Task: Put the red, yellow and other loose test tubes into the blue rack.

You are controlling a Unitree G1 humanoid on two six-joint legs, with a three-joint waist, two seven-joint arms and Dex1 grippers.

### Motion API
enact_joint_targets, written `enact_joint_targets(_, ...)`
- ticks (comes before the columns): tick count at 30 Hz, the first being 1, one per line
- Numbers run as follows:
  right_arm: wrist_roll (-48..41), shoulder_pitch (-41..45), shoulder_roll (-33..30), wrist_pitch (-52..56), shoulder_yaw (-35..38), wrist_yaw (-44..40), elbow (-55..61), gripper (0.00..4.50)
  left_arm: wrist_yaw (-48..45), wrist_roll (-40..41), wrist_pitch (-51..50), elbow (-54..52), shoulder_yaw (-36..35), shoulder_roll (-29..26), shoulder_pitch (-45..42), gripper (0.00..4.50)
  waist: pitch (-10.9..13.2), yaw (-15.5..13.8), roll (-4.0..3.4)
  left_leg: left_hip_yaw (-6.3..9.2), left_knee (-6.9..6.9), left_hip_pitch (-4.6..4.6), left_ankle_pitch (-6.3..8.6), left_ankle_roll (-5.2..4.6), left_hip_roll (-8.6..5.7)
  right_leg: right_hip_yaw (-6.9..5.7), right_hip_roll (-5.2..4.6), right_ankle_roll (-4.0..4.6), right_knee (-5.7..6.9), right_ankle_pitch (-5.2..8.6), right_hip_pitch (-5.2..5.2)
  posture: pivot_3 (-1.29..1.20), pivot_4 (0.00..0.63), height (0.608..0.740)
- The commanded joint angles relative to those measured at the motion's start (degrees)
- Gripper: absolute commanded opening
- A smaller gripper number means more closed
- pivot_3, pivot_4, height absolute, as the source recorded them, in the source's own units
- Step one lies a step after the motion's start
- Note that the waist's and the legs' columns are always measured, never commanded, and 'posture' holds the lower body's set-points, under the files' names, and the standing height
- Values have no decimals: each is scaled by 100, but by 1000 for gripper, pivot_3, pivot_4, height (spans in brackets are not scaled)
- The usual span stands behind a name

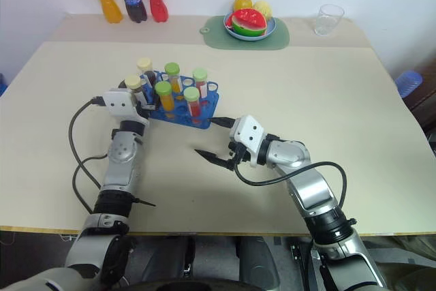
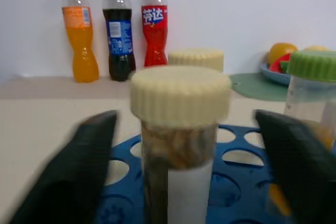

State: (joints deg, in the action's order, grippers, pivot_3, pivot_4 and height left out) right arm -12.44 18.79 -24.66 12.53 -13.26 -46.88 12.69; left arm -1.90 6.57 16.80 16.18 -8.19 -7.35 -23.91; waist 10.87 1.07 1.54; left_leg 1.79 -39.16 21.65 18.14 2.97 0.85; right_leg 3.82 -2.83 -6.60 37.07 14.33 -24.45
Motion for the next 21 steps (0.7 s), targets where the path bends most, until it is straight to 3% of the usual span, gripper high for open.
enact_joint_targets(1,-406,139,-177,204,545,-29,398,4293,-449,667,-649,-1544,-324,-445,465,4350,0,8,0,0,1,0,0,0,1,1,0,0,0,0,0,0,150,734)
enact_joint_targets(5,-770,164,-409,656,975,-23,518,4293,-1051,1178,-1717,-2599,-558,-1300,1102,4350,1,-1,-1,0,2,-8,0,0,8,2,6,2,7,1,1,0,150,734)
enact_joint_targets(9,-823,155,-1153,797,1741,-180,-157,4293,-2540,2266,-2922,-3558,-1470,-2784,2629,4350,4,27,-6,-9,5,-12,5,-9,8,8,6,3,-2,2,7,0,150,734)
enact_joint_targets(11,-927,109,-1510,851,1970,-429,-521,4293,-3043,2630,-3252,-3769,-1910,-3198,3309,4350,7,5,-11,-14,6,-12,11,-18,9,9,4,5,-10,3,7,0,150,734)
enact_joint_targets(15,-936,106,-1805,697,2141,-707,-1039,4293,-3454,3043,-3641,-3911,-2556,-3487,3972,4350,7,-32,-11,-16,6,-15,12,-21,10,8,5,11,-12,8,14,0,150,734)
enact_joint_targets(21,-823,276,-1833,484,2124,-908,-1573,4293,-3476,2963,-3786,-3975,-2885,-3402,4242,4350,8,28,-12,-17,6,-19,12,-21,11,9,9,11,-9,8,15,0,150,734)
